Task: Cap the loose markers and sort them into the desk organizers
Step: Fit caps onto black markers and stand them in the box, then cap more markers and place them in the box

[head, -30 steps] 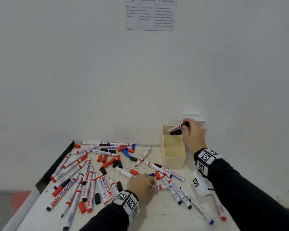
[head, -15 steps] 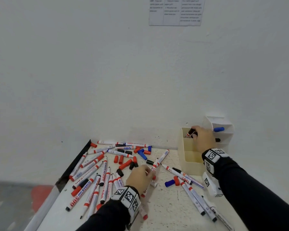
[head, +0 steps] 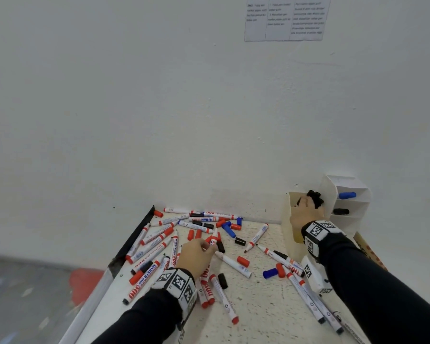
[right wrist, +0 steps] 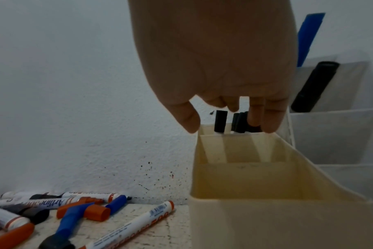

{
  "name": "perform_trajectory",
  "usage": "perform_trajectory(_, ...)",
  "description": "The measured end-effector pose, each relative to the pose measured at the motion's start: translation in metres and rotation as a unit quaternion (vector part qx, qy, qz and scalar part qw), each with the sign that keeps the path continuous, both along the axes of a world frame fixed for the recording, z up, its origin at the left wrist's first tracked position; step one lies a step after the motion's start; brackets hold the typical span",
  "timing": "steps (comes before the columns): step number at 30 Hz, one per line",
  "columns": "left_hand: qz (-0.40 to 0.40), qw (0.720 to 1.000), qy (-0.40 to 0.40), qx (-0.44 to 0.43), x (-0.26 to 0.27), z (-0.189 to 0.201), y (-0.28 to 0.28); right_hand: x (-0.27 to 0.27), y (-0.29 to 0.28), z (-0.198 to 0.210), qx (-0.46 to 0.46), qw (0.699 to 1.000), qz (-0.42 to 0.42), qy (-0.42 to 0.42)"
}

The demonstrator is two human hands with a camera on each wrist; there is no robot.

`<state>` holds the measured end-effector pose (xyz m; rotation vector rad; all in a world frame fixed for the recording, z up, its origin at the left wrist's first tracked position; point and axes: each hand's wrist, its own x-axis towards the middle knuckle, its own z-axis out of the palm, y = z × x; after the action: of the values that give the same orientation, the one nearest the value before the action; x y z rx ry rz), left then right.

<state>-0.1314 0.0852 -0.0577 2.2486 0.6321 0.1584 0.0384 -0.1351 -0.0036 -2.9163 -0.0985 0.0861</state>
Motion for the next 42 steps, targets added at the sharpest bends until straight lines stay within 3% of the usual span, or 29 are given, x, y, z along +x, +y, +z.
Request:
perform_trajectory(3,-0.003,1.000,0.000,0.000,-0.001,0.002,0.003,-0.005,0.001,0.005,0.076,0.994,-0.019,-0.078)
perform_trajectory(5,-0.005,1.000,-0.004,0.006,0.000,0.002,0.005,-0.010,0.010,0.004,0.108,0.982,0.037,-0.149)
perform_trajectory(6,-0.007,1.000,-0.005,0.007,0.000,0.003,0.005,-0.015,0.018,0.003,0.124,0.980,0.082,-0.135)
perform_trajectory(8,-0.011,1.000,-0.001,0.012,-0.001,0.003,0.005,-0.025,0.034,-0.006,0.133,0.974,0.183,-0.026)
perform_trajectory(11,-0.015,1.000,0.002,0.016,-0.005,0.003,0.006,-0.039,0.059,-0.027,0.009,0.955,0.276,0.106)
perform_trajectory(14,-0.015,1.000,0.013,0.006,-0.010,0.001,0.011,-0.045,0.075,-0.048,-0.118,0.945,0.277,0.126)
perform_trajectory(17,-0.023,1.000,0.009,0.007,-0.013,0.000,0.020,-0.047,0.082,-0.065,-0.170,0.941,0.270,0.118)
perform_trajectory(20,-0.019,1.000,0.005,-0.007,-0.014,0.001,0.027,-0.051,0.083,-0.069,-0.109,0.958,0.253,0.085)
perform_trajectory(23,-0.010,1.000,0.009,-0.015,-0.015,-0.002,0.029,-0.052,0.086,-0.065,0.029,0.973,0.227,-0.024)
perform_trajectory(26,-0.019,1.000,0.011,-0.015,-0.015,-0.005,0.028,-0.053,0.091,-0.051,0.218,0.955,0.195,-0.053)
perform_trajectory(29,-0.028,1.000,0.014,-0.003,-0.016,-0.007,0.021,-0.059,0.096,-0.038,0.314,0.930,0.190,-0.024)
perform_trajectory(34,-0.050,0.998,0.015,0.032,-0.019,-0.007,0.009,-0.073,0.099,-0.036,0.320,0.918,0.232,0.008)
perform_trajectory(42,-0.070,0.995,0.007,0.068,-0.024,-0.005,-0.008,-0.093,0.082,-0.040,0.371,0.905,0.210,0.014)
